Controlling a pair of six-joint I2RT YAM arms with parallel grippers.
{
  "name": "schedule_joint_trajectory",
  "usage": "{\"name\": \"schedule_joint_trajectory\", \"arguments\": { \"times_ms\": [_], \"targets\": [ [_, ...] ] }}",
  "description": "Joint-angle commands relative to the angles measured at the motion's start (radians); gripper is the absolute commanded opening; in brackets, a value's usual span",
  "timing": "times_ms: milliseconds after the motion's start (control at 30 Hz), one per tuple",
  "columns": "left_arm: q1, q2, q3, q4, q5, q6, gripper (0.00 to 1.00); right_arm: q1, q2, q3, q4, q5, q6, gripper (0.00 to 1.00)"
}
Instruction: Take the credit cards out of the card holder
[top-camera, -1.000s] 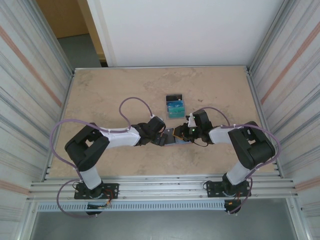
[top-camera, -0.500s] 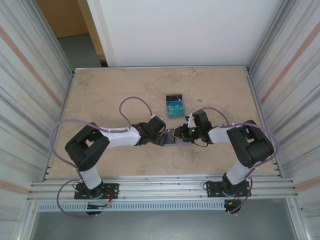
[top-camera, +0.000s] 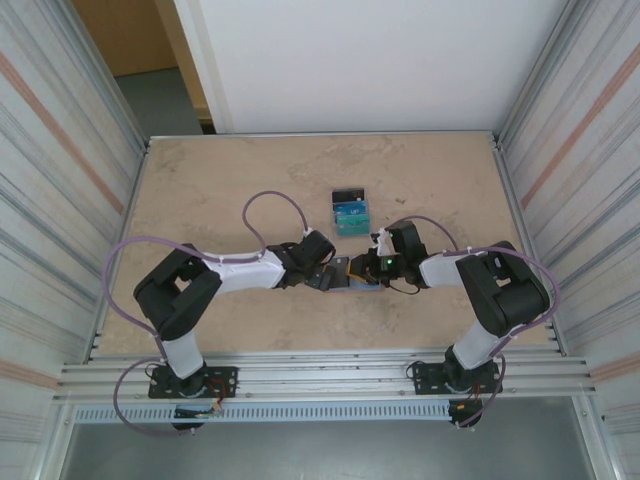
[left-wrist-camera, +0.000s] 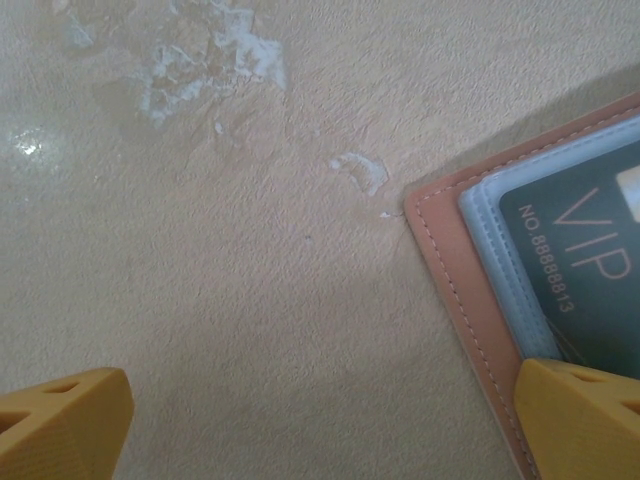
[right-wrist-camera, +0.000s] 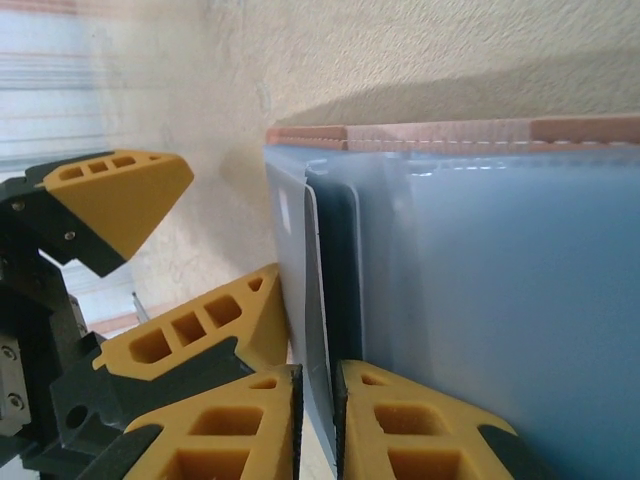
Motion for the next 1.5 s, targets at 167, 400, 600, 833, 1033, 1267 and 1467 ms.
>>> {"name": "schedule_joint_trajectory", "arguments": {
  "times_ms": [167, 400, 600, 833, 1033, 1267, 1467],
  "targets": [
    [-0.005, 0.037, 0.033, -0.063, -0.036, 0.015, 0.99, -0.006, 0.029, -0.041, 0.027, -0.043, -0.057, 0.23],
    [-0.008, 0.045, 0.037, -0.070, -0.034, 0.013, 0.99, -0.008, 0.070, -0.047, 0.142, -0.079, -0.007, 0.20],
    [-0.016, 0.055, 0.048, -0.075, -0.031, 0.011, 0.99, -0.009, 0.105, -0.052, 0.227, -0.093, 0.031, 0.21],
    [-0.020, 0.061, 0.053, -0.080, -0.029, 0.008, 0.99, -0.027, 0.093, -0.079, 0.259, -0.098, 0.048, 0.18],
    [-0.020, 0.060, 0.060, -0.103, -0.048, 0.010, 0.99, -0.066, 0.075, -0.125, 0.340, -0.134, 0.086, 0.15],
    [-0.020, 0.072, 0.062, -0.114, -0.051, -0.002, 0.99, -0.091, 0.068, -0.147, 0.389, -0.165, 0.111, 0.13],
    [-0.019, 0.068, 0.056, -0.112, -0.041, -0.008, 0.99, -0.088, 0.066, -0.146, 0.394, -0.165, 0.115, 0.14]
  ]
}}
